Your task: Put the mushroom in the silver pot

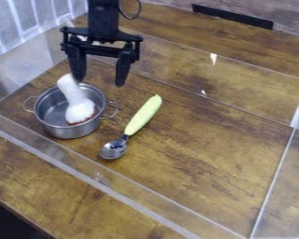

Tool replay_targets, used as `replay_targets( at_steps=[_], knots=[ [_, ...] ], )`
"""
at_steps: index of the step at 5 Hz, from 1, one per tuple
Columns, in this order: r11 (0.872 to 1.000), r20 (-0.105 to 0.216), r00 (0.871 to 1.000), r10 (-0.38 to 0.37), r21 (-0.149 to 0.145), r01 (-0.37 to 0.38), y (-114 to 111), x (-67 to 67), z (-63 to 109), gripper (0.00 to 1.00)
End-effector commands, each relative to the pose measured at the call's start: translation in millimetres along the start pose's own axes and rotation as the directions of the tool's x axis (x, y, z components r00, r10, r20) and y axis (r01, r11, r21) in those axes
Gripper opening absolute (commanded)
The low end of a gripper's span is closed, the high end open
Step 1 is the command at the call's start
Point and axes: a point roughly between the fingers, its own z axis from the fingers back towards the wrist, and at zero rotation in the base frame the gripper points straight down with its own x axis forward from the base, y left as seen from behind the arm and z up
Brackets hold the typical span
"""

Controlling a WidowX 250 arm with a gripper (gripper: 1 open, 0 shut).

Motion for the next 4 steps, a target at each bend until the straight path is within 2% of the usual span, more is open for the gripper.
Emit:
replay_targets(
  at_steps=[1,4],
  knots=[
    [1.000,0.053,0.999,-0.005,-0.007,0.005,-3.7,2.0,14.0,1.00],
    [1.000,0.030,1.000,0.006,0.007,-0.007,-3.3,4.7,-1.5,1.00]
  ],
)
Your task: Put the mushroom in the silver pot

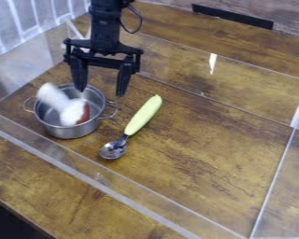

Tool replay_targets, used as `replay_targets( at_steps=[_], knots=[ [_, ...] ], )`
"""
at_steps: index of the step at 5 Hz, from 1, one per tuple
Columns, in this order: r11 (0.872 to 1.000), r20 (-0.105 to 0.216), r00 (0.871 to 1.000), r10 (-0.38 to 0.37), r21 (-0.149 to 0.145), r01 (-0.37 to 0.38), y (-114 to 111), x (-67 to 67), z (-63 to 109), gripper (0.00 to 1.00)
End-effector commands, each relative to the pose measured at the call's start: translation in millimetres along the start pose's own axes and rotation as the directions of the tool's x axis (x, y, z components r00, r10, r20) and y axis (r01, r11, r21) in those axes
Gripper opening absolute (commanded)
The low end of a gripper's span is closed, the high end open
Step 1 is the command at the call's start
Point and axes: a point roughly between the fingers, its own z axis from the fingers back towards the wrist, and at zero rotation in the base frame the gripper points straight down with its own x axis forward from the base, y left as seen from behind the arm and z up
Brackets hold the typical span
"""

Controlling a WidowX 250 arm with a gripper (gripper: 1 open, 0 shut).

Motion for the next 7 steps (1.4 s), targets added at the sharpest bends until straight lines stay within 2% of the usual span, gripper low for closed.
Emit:
replay_targets(
  at_steps=[1,2,3,4,5,6,7],
  knots=[
    [1.000,0.044,0.999,-0.005,-0.006,0.006,-2.9,0.3,11.2,1.00],
    [1.000,0.041,0.999,-0.004,-0.005,0.004,-3.3,1.2,7.6,0.00],
    [0.999,0.037,0.999,-0.032,-0.010,0.033,-5.9,2.5,10.2,1.00],
    [0.998,0.033,0.998,-0.060,-0.017,0.061,-9.1,3.8,13.9,1.00],
    [0.995,0.037,0.996,-0.086,-0.044,0.087,-13.6,4.8,24.3,1.00],
    [0.987,0.061,0.989,-0.132,-0.085,0.137,-22.0,6.9,40.8,1.00],
    [0.975,0.097,0.978,-0.184,-0.108,0.194,-33.5,3.1,57.8,1.00]
  ],
)
